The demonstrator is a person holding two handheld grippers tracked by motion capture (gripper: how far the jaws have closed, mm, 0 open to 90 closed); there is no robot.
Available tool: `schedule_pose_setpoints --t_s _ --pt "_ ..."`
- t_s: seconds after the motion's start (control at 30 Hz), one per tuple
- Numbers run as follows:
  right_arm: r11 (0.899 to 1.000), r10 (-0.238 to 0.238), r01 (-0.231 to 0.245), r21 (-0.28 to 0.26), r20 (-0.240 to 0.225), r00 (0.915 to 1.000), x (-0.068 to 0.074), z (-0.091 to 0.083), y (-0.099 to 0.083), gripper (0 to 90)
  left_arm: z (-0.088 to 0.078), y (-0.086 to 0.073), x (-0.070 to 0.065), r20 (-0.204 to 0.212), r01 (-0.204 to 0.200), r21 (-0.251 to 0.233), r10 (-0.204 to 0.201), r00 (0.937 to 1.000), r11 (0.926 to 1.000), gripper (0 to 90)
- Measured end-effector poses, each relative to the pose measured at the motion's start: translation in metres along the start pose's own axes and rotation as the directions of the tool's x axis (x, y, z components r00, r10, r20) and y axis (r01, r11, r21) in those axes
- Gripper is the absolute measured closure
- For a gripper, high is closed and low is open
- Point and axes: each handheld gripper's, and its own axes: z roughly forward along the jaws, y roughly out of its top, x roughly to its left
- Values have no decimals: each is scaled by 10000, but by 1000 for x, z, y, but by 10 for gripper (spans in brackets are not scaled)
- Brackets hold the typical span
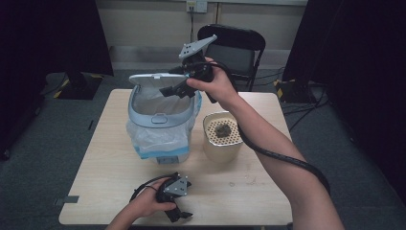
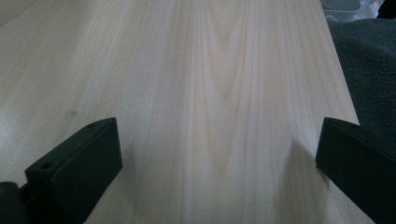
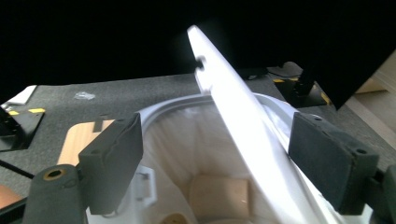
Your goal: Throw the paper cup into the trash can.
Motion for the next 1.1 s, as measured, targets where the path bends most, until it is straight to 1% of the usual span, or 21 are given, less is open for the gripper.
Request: schedule_pose_setpoints --t_s 0.13,0.2,0.27,0.37,0.5,0.67,0.73,0.8,0.87,0.9,0.97,1.03,1.1 --pt "10000 17 -17 1 -344 9994 9 7 -1 171 0 0 0 0 -6 5 6 10000 10000 0" --pt "10000 0 2 45 -388 9992 10 9 -2 176 0 0 0 3 -15 -13 15 10000 10000 0" --pt "9998 85 -78 156 -496 9987 10 11 -5 189 0 0 0 -1 -5 7 5 10000 10000 0" --pt "9996 64 -46 273 -660 9978 11 13 -7 246 0 0 0 4 -9 0 9 10000 10000 0" --pt "9990 76 -39 436 -847 9964 14 17 -11 271 0 0 0 4 -13 -12 13 10000 10000 0" --pt "9991 268 -230 348 -1121 9933 16 20 -18 298 0 0 0 9 -16 -24 16 10000 10000 0" --pt "9988 378 -337 359 -1217 9918 16 21 -22 338 0 0 0 3 -15 -13 15 10000 10000 0" --pt "9983 487 -441 371 -1342 9898 16 22 -23 351 0 0 0 2 -10 -7 10 10000 10000 0" --pt "9983 477 -429 401 -1281 9906 16 23 -24 374 0 0 0 10 -16 -23 16 10000 10000 0" --pt "9981 541 -499 348 -1316 9898 16 23 -25 383 0 0 0 1 -7 -10 7 10000 10000 0" --pt "9980 594 -559 311 -1246 9904 15 22 -26 432 0 0 0 1 -14 -4 14 10000 10000 0" --pt "9978 613 -579 308 -1237 9904 13 22 -27 462 0 0 0 2 -12 -2 12 10000 10000 0" --pt "9976 647 -613 318 -1207 9906 12 23 -28 469 0 0 0 -3 -2 32 2 10000 10000 0"
